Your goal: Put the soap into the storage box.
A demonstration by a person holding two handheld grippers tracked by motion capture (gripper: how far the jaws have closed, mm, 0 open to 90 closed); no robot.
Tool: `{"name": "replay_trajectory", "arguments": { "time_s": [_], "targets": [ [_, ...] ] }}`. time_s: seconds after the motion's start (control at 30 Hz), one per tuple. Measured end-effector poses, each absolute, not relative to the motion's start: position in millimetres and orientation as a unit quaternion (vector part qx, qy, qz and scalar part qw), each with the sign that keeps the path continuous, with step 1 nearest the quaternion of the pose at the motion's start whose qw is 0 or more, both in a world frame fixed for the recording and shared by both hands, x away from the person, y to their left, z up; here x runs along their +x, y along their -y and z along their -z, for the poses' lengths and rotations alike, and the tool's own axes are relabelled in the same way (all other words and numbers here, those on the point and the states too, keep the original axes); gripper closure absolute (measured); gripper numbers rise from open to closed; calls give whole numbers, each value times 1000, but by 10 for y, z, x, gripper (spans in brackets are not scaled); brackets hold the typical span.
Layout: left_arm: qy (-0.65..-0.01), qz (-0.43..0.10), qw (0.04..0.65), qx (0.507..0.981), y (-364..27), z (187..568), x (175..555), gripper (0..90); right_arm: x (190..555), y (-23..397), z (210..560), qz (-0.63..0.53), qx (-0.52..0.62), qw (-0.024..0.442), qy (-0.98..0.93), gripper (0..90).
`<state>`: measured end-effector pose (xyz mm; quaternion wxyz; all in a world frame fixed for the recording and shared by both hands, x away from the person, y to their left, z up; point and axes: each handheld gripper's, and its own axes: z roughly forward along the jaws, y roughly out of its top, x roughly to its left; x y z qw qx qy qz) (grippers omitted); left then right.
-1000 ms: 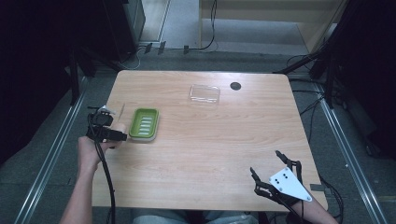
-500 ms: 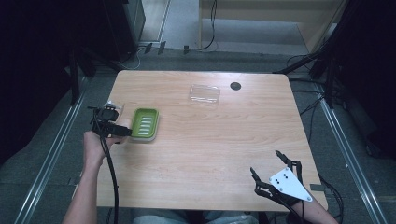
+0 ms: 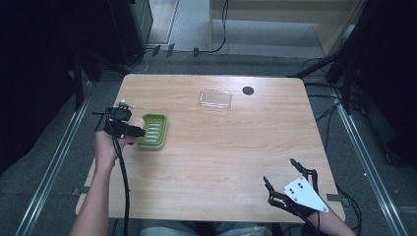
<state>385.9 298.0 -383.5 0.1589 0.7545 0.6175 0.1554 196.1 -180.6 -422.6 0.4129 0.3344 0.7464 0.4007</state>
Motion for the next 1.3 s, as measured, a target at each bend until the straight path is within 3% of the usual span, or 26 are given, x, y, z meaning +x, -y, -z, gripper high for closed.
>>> {"name": "replay_trajectory", "arguments": {
  "time_s": [1.3],
  "targets": [
    [-606, -183, 180, 753, -2604, 3937, 4202, 339, 1955, 1807, 4230, -401, 332, 415, -746, 131]
  ]
}}
